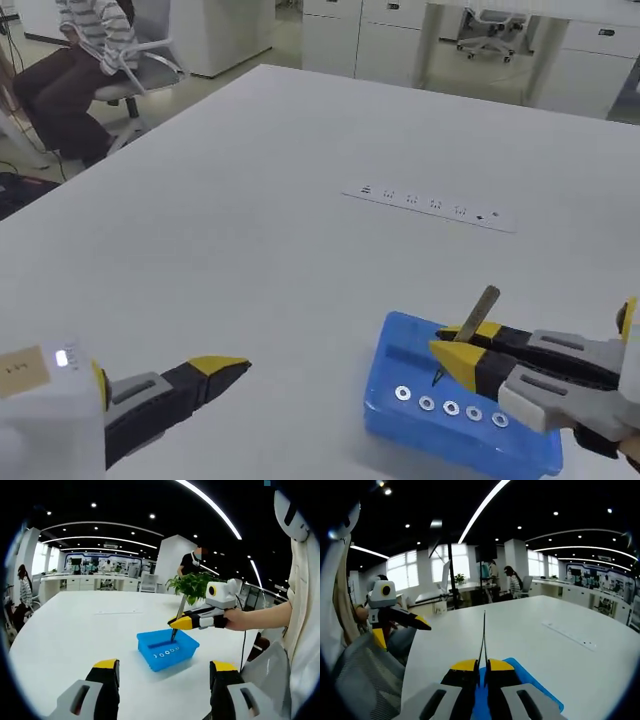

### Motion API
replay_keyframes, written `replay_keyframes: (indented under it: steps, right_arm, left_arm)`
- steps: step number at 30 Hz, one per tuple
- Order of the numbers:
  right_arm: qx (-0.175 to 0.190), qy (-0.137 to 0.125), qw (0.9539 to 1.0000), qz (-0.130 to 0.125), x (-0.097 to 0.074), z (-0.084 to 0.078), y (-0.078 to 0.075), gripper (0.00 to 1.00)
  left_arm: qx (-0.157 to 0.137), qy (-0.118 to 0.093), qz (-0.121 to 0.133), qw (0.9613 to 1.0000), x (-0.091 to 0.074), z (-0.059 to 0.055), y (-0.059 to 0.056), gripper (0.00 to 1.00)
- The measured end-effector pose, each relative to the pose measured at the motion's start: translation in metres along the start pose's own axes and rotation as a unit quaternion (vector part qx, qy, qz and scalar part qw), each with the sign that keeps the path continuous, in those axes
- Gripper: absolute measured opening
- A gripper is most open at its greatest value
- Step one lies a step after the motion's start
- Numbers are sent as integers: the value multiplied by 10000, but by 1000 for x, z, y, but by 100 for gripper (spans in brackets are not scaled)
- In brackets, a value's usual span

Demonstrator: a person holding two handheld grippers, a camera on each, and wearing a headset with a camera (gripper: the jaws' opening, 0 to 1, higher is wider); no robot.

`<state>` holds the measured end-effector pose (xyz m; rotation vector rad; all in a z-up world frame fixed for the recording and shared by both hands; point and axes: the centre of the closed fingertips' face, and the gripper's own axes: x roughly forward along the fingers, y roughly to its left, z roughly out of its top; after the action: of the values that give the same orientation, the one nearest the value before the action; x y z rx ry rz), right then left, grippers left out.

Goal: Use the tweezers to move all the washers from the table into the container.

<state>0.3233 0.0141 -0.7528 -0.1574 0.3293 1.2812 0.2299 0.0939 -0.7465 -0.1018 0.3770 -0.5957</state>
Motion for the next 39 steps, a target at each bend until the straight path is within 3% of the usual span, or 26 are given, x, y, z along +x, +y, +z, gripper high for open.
replay_keyframes:
  steps: [7, 12, 15, 19, 24, 28, 32, 33, 35, 39]
  right_arm:
    - [-43, 33, 10000, 25, -19, -2, 15, 4]
    - [-54, 84, 9999, 139, -27, -6, 34, 4]
    - [-68, 159, 9996, 244, -30, -10, 46, 4]
    - [-64, 276, 9985, 469, -33, -18, 64, 4]
    - [-205, 638, 9944, 816, -37, -33, 85, 4]
    - [-328, 887, 9901, 1035, -42, -43, 98, 4]
    - [-591, 1233, 9830, 1226, -48, -57, 109, 4]
    - [-657, 1304, 9813, 1257, -49, -60, 111, 4]
    - [-716, 1418, 9782, 1338, -51, -66, 116, 4]
    - [-856, 1630, 9720, 1460, -55, -76, 122, 4]
  left_arm:
    - [-82, -184, -281, 9994, 2, 23, -2, 73]
    - [-290, -436, -599, 9968, 7, 45, -8, 71]
    - [-296, -450, -738, 9958, 10, 51, -11, 69]
    - [-46, -269, -981, 9948, 16, 51, -22, 65]
    - [229, -19, -1388, 9900, 21, 45, -41, 59]
    - [470, 220, -1754, 9831, 26, 39, -60, 52]
    - [742, 516, -2197, 9714, 29, 30, -82, 42]
    - [730, 578, -2383, 9667, 29, 27, -90, 39]
    - [772, 643, -2490, 9633, 32, 24, -96, 33]
    - [956, 808, -2823, 9511, 36, 15, -114, 27]
